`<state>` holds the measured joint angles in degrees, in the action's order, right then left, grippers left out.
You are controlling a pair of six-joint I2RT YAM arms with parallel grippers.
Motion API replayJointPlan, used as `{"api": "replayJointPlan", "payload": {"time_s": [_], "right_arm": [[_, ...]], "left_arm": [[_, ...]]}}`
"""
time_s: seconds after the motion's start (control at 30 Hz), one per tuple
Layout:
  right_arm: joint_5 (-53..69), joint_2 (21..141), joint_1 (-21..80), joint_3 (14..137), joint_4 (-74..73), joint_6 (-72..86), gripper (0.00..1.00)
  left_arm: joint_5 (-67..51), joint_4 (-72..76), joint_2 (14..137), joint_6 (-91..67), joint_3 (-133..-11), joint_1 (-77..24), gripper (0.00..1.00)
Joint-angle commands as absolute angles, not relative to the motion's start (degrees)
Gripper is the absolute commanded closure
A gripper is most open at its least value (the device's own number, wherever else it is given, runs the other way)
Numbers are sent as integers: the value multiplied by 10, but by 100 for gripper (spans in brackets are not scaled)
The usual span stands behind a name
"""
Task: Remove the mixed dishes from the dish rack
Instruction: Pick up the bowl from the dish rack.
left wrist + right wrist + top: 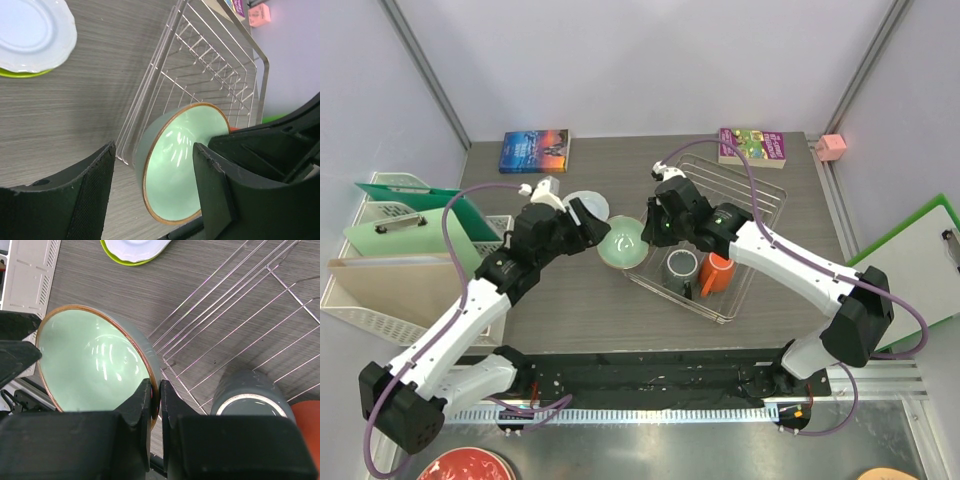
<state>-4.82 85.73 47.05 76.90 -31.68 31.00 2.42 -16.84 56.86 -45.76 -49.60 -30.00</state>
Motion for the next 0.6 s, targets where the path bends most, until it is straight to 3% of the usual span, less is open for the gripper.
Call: {"api": "replayJointPlan", "payload": {"time_s": [0.0, 0.17, 0.33, 0.43, 0.47, 0.57], "right_arm": [[-43, 817, 472, 784, -263, 323, 99], [-40, 815, 472, 788, -263, 324, 99], [-40, 810, 472, 788, -265, 325, 99], [-32, 815, 472, 795, -265, 328, 99], [-31, 815, 472, 795, -265, 329, 99], [-26, 820, 472, 796, -265, 330, 99]], "left_arm": [[-24, -139, 565, -448, -486, -301, 36], [-52, -138, 559, -444, -467, -301, 37], [-54, -154, 548, -428, -453, -301, 50], [-50, -169, 555, -418, -456, -301, 69], [-48, -173, 556, -416, -458, -301, 82], [-42, -177, 566, -409, -463, -301, 98]]}}
